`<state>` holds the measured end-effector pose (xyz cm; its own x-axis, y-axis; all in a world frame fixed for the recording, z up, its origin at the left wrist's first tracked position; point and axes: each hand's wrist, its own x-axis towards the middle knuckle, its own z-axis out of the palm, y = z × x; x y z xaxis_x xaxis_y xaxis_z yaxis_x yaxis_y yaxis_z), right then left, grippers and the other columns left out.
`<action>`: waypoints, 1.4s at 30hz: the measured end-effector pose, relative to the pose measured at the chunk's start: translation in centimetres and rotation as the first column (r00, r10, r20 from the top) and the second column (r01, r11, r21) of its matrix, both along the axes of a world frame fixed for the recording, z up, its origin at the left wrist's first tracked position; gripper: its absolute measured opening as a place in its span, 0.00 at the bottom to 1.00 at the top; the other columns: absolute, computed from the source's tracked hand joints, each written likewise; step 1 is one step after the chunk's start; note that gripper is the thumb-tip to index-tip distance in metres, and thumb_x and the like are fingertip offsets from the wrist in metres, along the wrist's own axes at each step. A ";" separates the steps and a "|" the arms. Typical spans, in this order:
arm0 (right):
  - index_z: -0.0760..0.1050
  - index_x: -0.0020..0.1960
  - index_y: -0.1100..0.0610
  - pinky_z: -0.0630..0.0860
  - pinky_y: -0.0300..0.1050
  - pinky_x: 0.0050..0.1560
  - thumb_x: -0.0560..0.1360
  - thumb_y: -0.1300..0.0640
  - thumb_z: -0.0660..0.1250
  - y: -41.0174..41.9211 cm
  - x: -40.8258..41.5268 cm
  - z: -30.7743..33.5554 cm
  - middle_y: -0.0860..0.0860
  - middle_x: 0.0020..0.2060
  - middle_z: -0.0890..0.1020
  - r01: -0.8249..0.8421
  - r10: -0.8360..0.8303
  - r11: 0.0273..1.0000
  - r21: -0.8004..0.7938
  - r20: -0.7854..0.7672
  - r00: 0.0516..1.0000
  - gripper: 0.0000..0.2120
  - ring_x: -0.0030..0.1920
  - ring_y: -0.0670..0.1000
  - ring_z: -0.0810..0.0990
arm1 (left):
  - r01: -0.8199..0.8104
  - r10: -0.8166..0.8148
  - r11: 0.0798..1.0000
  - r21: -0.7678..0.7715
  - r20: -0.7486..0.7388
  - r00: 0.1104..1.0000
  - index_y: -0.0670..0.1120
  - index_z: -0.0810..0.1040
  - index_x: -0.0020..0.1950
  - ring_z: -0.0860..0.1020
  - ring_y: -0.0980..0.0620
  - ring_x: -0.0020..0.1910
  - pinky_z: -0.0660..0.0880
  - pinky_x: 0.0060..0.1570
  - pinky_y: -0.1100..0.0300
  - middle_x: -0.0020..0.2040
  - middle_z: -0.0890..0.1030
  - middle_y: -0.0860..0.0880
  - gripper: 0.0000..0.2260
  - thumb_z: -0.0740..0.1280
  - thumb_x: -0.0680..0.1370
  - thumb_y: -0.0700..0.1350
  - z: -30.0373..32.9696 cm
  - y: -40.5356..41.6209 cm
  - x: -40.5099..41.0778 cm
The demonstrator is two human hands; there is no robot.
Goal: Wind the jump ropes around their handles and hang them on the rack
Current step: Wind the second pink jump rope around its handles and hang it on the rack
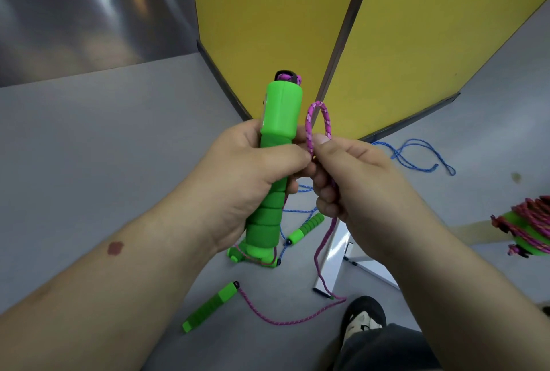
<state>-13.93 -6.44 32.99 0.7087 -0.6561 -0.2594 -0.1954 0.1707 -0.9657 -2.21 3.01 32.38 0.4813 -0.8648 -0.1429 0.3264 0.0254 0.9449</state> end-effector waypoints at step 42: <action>0.77 0.49 0.52 0.72 0.38 0.24 0.81 0.49 0.62 0.9 0.3 1.3 0.48 0.26 0.71 0.020 -0.093 0.959 0.283 0.248 0.964 0.09 0.23 0.44 0.67 | 0.070 -0.080 0.996 -0.049 -0.252 0.964 0.44 0.77 0.55 0.79 0.54 0.32 0.74 0.26 0.65 0.36 0.79 0.48 0.05 0.68 0.80 0.38 1.3 0.3 -2.2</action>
<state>-13.58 -5.58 34.31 0.7389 -0.6257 -0.2500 0.0706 0.4409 -0.8948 -4.38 3.27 33.66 0.3668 -0.9046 -0.2170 0.5578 0.0273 0.8295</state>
